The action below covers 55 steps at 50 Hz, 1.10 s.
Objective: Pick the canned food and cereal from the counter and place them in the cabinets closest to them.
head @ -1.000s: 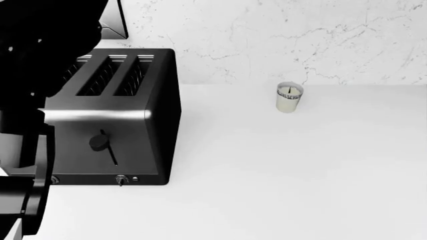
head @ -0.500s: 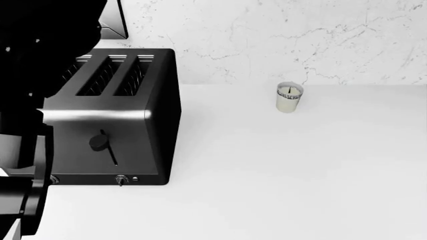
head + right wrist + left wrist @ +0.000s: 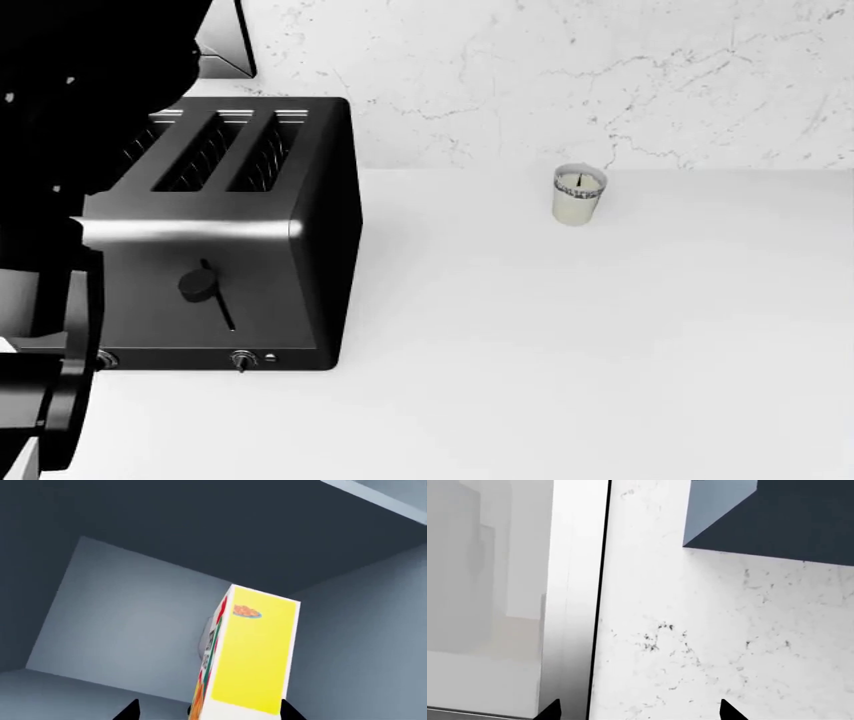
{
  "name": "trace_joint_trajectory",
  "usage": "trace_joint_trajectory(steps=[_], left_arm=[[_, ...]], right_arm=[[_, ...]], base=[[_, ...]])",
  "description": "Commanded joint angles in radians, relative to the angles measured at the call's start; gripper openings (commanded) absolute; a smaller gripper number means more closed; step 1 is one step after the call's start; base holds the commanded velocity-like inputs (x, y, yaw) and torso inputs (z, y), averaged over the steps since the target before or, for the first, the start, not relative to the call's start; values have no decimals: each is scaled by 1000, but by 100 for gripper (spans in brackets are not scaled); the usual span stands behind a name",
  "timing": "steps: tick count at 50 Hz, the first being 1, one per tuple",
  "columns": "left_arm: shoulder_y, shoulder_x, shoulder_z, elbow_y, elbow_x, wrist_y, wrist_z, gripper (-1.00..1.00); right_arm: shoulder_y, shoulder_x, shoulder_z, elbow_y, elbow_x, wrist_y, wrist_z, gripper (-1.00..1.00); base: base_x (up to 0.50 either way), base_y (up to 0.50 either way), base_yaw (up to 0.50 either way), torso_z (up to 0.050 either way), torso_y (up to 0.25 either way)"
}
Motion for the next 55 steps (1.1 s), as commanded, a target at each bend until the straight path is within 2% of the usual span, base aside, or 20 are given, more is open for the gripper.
trace_joint_trajectory(steps=[1,10,24,35,55], left_arm=[[-2,-1,2,4,-2,-1,-1,100],[-15,-20,-27,66,-38,-30,-27,100],[21,-88,-96,324,-158,-120,-105,100],[100,-172,-148,568,-291,-211,-174,100],[282,-293,-294,868,-481,-219,-272,100]], right_arm=[[-1,-5,33,-5,-9,34,2,100],[27,-25,104,-4,-18,115,8,100],[12,-66,291,-32,27,259,71,100],[-8,-71,350,-49,204,308,207,100],[-1,-34,363,-132,544,299,492,100]], base=[[0,0,0,0,0],[0,0,0,0,0],[0,0,0,0,0],[0,0,0,0,0],[0,0,0,0,0]])
